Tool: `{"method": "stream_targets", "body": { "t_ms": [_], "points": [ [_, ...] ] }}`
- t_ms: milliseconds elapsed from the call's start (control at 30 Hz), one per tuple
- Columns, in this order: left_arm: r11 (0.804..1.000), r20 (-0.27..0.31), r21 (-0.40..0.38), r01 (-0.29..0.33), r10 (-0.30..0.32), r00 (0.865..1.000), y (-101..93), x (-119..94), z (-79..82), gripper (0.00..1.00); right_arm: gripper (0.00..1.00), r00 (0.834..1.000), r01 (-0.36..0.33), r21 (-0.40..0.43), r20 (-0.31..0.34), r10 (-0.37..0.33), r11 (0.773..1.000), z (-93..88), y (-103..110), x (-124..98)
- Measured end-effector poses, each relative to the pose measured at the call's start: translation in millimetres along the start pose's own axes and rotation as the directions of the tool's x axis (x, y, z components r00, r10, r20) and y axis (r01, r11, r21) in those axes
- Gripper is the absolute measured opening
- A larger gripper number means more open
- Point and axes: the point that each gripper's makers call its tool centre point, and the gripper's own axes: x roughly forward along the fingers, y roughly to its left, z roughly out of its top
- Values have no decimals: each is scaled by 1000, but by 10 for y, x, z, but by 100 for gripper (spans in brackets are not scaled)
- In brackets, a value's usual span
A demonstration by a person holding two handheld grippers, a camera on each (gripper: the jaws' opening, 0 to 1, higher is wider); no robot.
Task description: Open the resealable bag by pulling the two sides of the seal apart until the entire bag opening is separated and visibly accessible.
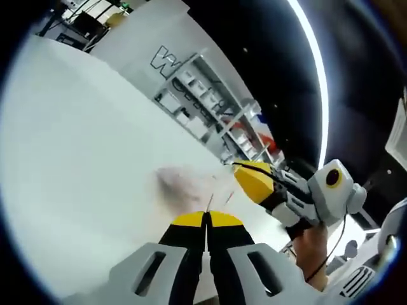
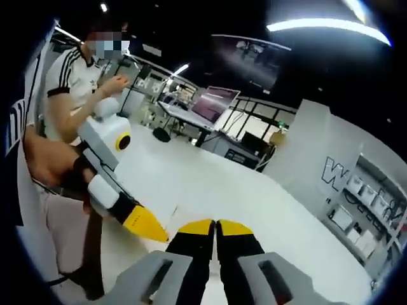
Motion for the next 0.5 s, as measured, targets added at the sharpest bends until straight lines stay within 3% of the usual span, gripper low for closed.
{"method": "stream_targets", "body": {
  "t_ms": [167,300,400,500],
  "points": [
    [1000,0,-2,2,-2,1000,-5,1,-16,1,10,997,-60,-83,-56,55,995,-38,182,67],
    [1000,-5,3,5,-5,1000,3,6,-18,1,10,990,-116,-167,-104,100,979,-88,344,180],
    [1000,-10,12,5,-4,1000,10,6,-19,1,5,991,-121,-179,-74,109,977,-14,364,230],
    [1000,-14,7,1,-1,1000,33,6,-21,1,1,997,-76,-174,-32,72,982,99,256,241]
  ]
}}
